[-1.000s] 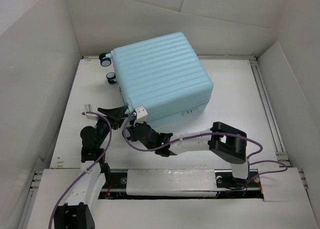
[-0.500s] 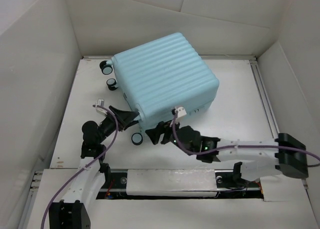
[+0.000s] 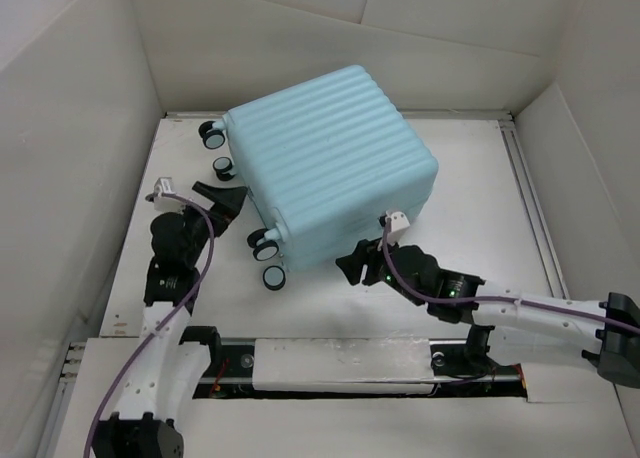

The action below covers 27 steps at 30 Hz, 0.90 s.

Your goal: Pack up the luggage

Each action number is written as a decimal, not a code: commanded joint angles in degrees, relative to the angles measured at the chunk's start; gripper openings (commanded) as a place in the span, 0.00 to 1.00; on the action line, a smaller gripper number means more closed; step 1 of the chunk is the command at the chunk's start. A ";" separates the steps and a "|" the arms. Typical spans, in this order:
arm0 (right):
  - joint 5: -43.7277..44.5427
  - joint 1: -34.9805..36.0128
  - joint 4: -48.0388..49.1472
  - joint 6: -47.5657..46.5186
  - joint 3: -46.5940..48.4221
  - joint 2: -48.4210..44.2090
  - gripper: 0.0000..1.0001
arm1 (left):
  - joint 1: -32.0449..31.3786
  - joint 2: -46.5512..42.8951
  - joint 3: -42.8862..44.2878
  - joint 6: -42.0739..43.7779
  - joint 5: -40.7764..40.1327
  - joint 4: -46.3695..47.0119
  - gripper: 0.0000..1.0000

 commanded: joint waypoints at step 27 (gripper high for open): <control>-6.15 11.05 12.65 -2.29 -7.81 7.36 0.75 | 15.45 65.33 40.13 -22.68 23.97 33.23 1.00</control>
